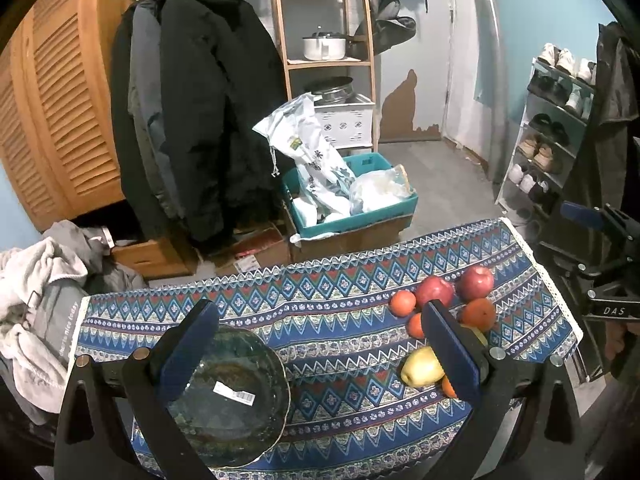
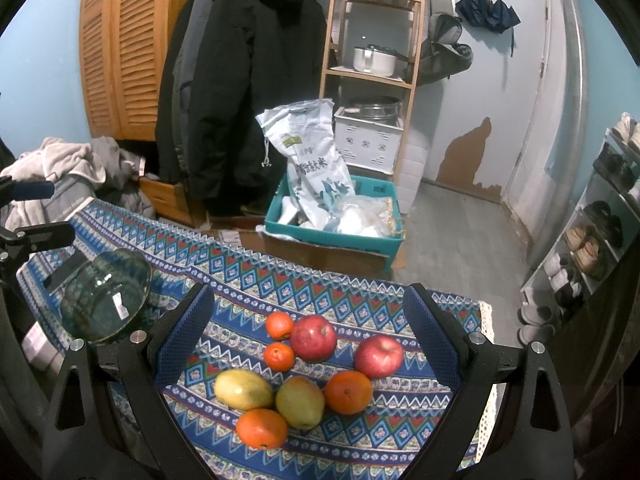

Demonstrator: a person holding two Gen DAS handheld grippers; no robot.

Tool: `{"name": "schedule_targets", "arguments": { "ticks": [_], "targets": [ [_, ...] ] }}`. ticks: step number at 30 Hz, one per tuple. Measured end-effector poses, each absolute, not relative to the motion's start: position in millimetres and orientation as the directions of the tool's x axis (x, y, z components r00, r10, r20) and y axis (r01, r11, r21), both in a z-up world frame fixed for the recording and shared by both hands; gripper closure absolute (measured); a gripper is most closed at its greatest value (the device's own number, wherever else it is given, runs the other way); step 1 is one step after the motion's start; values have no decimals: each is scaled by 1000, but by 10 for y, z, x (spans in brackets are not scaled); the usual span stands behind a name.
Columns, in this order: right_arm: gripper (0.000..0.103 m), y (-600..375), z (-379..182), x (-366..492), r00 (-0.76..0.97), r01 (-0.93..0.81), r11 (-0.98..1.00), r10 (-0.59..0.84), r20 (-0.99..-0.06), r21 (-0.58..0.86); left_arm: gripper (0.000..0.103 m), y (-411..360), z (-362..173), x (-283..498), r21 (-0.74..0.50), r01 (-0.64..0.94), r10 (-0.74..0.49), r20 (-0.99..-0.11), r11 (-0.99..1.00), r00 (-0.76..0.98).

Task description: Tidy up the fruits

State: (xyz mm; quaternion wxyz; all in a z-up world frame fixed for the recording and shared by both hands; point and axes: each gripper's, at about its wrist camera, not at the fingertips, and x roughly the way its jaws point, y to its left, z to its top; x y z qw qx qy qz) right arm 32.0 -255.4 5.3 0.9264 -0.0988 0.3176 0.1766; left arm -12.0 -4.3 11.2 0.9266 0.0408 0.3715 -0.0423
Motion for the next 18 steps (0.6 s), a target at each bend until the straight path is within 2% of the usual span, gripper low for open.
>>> {"name": "schedule_targets", "arguments": {
  "ticks": [18],
  "targets": [
    [9, -2600, -27, 265, 734, -386, 920, 258, -628, -72, 1, -51, 140, -142, 53, 114, -49, -672, 992, 739]
  ]
}}
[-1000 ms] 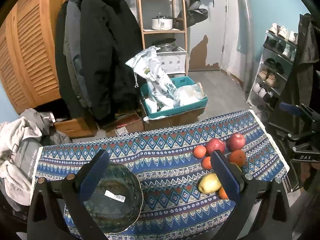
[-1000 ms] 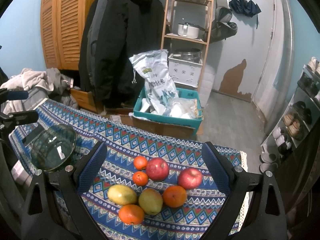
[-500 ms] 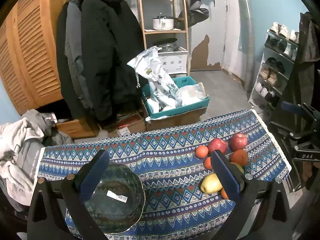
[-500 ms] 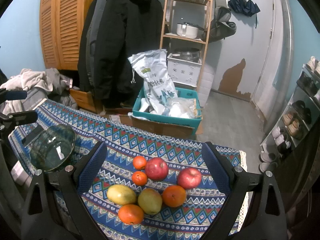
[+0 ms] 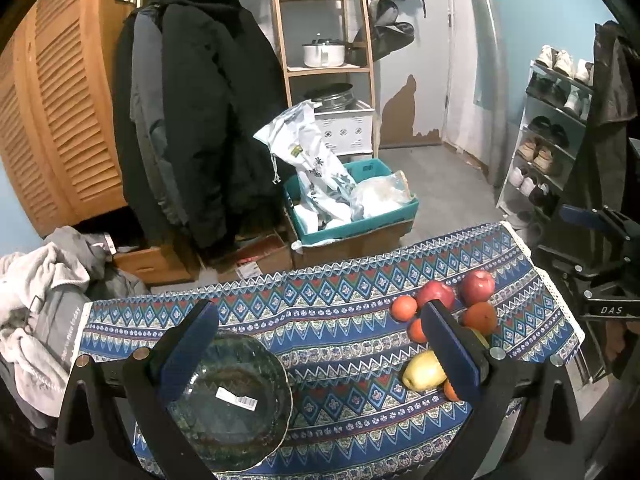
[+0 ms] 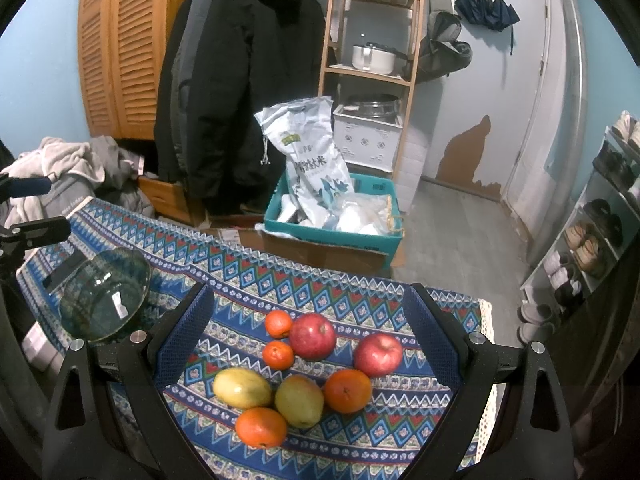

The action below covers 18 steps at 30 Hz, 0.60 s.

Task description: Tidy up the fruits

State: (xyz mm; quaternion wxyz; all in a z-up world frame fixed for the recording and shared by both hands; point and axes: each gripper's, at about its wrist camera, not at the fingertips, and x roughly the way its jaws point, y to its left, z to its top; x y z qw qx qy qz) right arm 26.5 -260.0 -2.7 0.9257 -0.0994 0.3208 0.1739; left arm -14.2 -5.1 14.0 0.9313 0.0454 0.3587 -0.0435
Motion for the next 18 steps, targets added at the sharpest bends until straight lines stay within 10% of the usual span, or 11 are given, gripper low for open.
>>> {"name": "schedule_targets", "arguments": {
  "ticks": [18],
  "targets": [
    [9, -2589, -12, 295, 725, -386, 920, 258, -638, -68, 1, -36, 142, -159, 38, 119, -63, -674, 992, 736]
  ]
}}
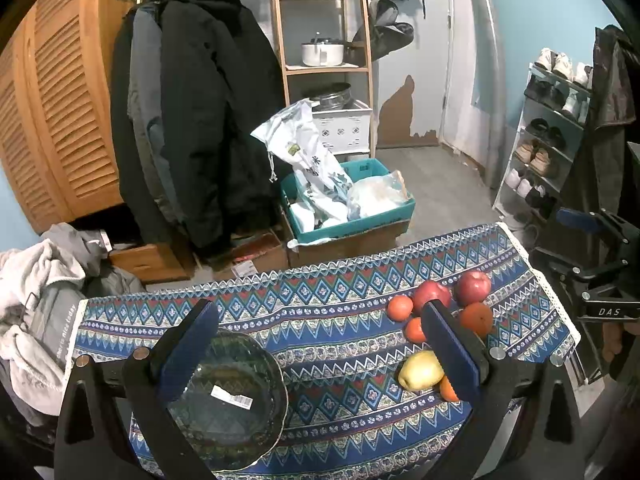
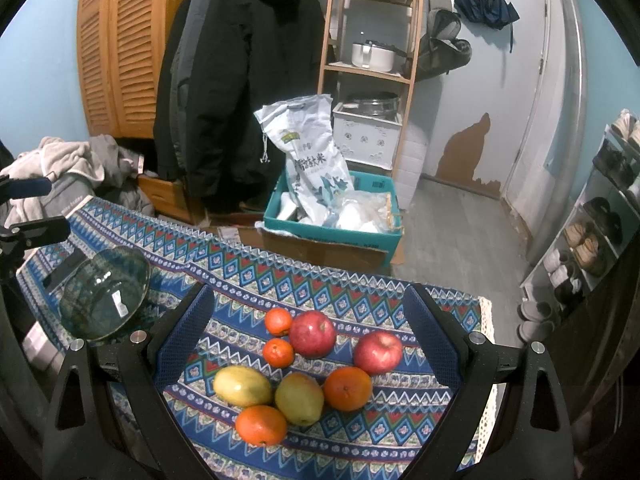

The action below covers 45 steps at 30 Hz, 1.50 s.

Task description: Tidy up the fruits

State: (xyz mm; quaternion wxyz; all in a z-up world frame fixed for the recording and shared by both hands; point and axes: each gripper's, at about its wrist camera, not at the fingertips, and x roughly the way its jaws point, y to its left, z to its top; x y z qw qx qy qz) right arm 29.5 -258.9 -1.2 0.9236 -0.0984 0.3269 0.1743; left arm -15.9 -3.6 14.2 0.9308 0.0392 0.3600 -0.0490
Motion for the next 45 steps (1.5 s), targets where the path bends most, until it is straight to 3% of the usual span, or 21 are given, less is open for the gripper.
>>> {"name": "schedule_targets", "arguments": {
  "ticks": [11, 20, 45],
  "targets": [
    [9, -2589, -22, 307, 699, -387, 921, 263, -665, -43, 1, -103, 17, -124, 63, 127, -49, -687, 990, 725],
    [9, -2627, -282, 333, 623, -379, 925, 259, -738, 5, 1, -224, -314, -50, 70, 191, -77, -743, 979, 665],
    [10, -2448, -1649, 282, 289, -409, 911, 177, -941, 45, 1, -610, -1529, 142, 80, 343, -74, -907, 936, 414]
  ]
}}
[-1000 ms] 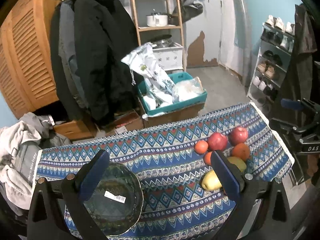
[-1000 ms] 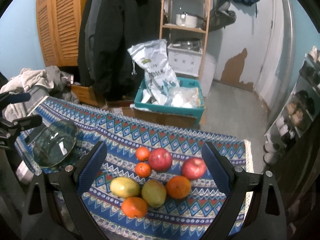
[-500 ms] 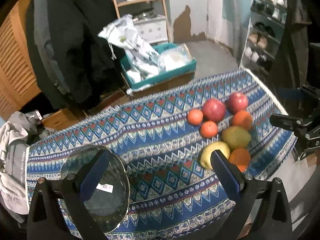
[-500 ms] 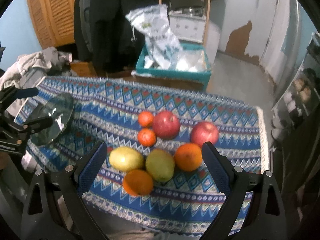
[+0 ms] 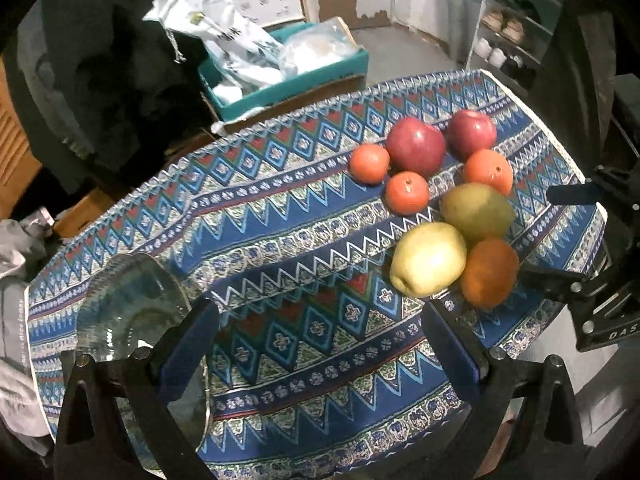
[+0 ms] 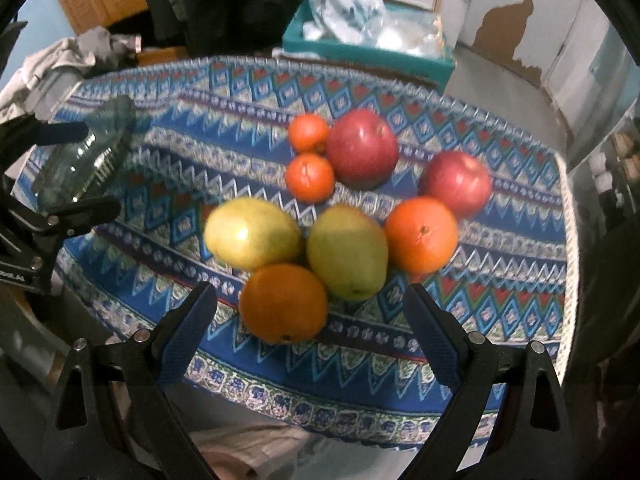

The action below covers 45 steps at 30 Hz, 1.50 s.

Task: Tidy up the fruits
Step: 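Move the left tool to the green pear while the right tool approaches the large orange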

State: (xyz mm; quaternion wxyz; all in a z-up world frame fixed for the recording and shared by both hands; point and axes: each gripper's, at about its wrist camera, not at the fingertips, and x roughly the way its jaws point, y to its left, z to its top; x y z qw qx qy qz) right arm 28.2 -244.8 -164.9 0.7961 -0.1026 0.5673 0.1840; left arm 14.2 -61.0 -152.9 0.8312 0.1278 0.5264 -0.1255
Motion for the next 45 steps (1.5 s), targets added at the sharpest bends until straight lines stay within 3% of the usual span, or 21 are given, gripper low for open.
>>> {"name": "schedule_targets", "arguments": {
  "ticks": [25, 27, 31, 45],
  "targets": [
    [10, -2282, -2306, 503, 184, -403, 912, 164, -969, 78, 1, -746, -2009, 241, 81, 427, -74, -939, 901, 335],
    [12, -2306, -2322, 529, 163, -387, 916, 184, -969, 109, 1, -759, -2034, 254, 80, 428, -72, -942, 900, 329],
    [35, -2337, -2391, 600, 111, -380, 906, 246, -963, 188, 1, -796, -2070, 272, 78, 433, -72, -945, 898, 319],
    [36, -2590, -2379, 599, 135, -374, 912, 235, -963, 170, 1, -1027, -2042, 384, 29, 471, -127, -947, 882, 296]
  ]
}}
